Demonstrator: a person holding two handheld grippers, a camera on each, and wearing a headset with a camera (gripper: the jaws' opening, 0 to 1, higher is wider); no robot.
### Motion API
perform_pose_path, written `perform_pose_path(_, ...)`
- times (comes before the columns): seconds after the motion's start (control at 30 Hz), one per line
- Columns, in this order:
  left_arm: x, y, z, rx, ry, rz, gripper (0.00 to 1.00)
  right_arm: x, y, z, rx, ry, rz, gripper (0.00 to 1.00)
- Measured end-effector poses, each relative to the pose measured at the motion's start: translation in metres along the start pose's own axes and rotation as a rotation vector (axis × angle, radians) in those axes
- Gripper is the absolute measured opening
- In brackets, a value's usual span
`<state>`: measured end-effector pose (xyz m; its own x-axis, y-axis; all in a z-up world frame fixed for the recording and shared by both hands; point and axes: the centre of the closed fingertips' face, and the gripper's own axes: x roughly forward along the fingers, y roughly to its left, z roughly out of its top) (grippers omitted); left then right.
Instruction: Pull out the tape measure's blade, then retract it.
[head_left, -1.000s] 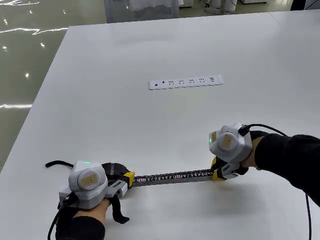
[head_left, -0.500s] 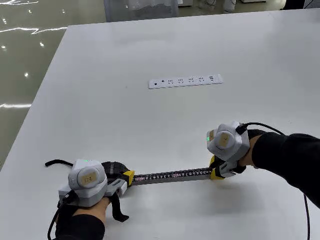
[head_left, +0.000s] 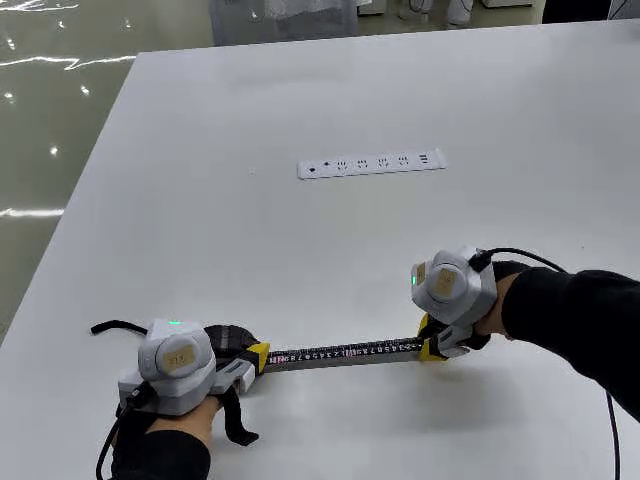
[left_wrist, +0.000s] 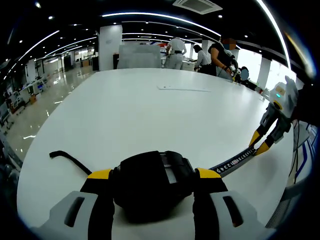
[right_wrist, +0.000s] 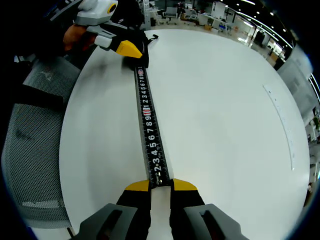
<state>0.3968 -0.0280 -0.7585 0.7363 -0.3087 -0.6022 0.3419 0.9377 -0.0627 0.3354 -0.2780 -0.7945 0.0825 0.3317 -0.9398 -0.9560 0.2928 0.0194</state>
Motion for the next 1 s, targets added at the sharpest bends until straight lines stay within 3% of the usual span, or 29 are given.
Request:
perform_pose_path(0.3,0.0002,0.0002,-0.0003,0.002,0.005,-0.002,0.58,0.0014,-0.0006,0.0019,-0.039,0.005,0.012,0.09)
perform_pose_path(1.0,0.0011,0.0009,-0.0003,0.0,0.007,-0.002,0.58,0.0049,-0.0006,0.007,-0.032,0.016,0.013,0.09)
